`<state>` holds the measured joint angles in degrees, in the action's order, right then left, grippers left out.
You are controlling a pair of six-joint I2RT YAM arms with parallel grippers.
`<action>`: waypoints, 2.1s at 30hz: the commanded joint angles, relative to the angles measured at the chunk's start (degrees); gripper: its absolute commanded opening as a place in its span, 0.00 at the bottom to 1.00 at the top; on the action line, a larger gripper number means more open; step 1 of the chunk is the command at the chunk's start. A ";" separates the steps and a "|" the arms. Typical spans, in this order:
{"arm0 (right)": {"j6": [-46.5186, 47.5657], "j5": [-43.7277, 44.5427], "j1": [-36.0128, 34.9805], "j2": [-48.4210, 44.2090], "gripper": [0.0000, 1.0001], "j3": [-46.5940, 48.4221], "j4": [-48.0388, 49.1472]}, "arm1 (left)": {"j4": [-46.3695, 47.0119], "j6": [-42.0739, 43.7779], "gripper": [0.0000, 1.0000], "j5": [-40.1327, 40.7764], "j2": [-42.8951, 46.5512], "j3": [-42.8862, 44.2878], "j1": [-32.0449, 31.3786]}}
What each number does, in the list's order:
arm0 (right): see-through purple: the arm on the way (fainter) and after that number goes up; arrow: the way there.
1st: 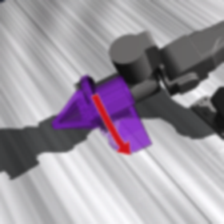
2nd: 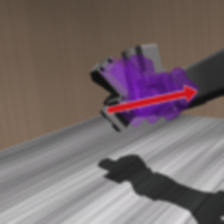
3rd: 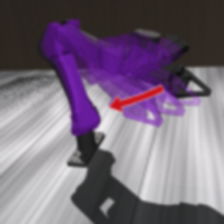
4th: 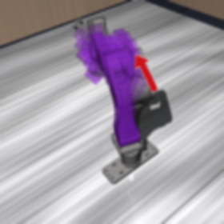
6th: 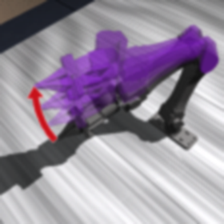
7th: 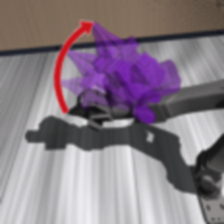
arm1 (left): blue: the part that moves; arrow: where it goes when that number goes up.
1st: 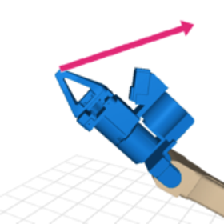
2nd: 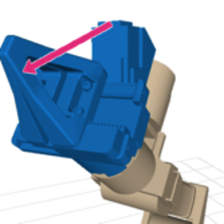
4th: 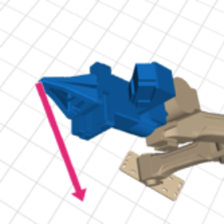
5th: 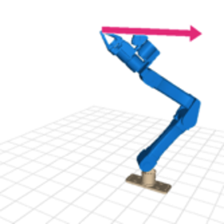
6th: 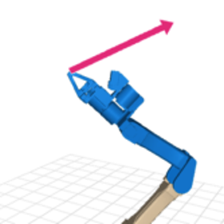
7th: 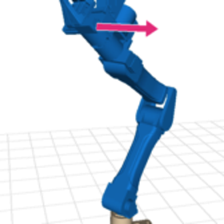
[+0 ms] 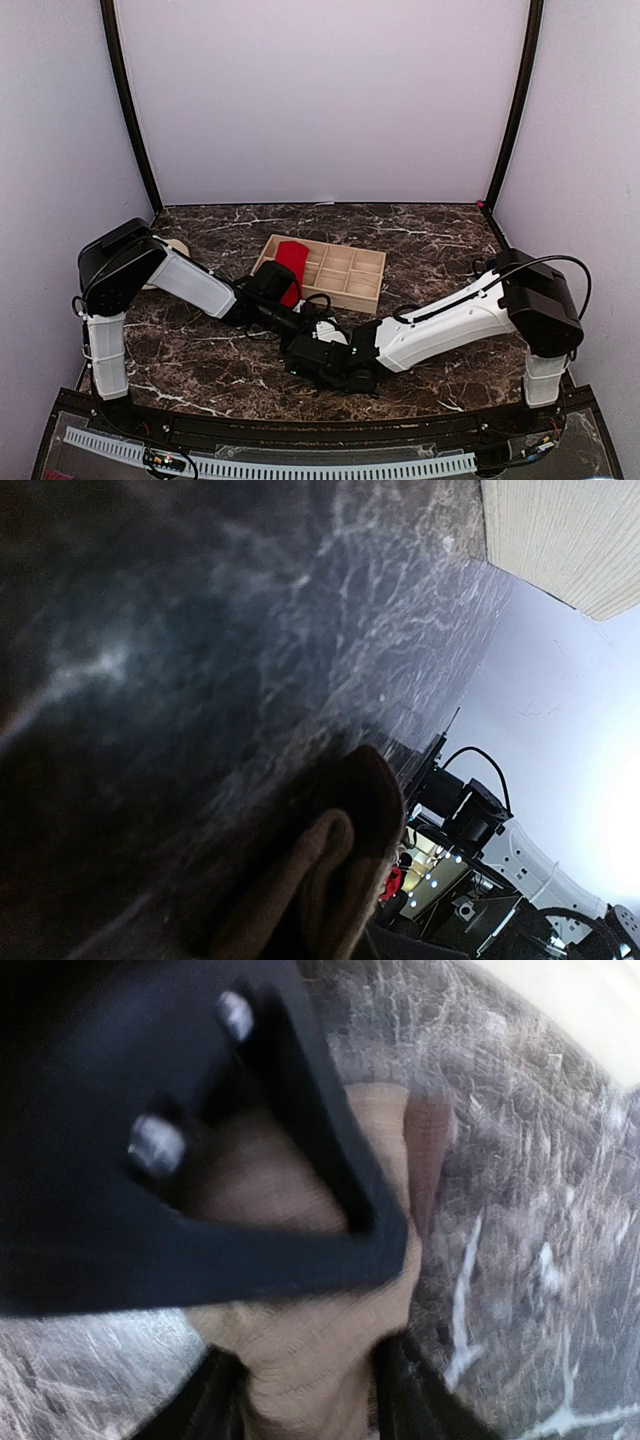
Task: Roll the socks
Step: Roll the sock at the center of the board, then pick up the sock from the center of the board.
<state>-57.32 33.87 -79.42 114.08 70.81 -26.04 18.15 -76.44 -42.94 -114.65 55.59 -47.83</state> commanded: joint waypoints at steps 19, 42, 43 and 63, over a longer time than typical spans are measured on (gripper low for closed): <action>-5.61 -7.12 0.79 -16.94 0.53 -14.72 15.39 | 7.86 5.73 0.00 -2.78 -5.55 -0.40 0.28; -11.79 -17.75 8.32 -17.08 0.57 -25.72 31.94 | 18.93 5.30 0.00 -5.92 -8.34 -3.20 1.07; -12.08 -17.92 8.36 -16.78 0.57 -25.86 32.18 | 19.26 5.24 0.00 -6.05 -8.37 -3.22 1.08; -15.38 -24.04 10.09 -11.20 0.51 -27.78 37.68 | 25.06 4.20 0.00 -8.73 -9.76 -4.08 1.07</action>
<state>-71.42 13.13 -70.02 99.29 44.16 10.26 43.33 -72.42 -51.51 -122.41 53.08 -46.96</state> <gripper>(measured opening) 0.523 0.068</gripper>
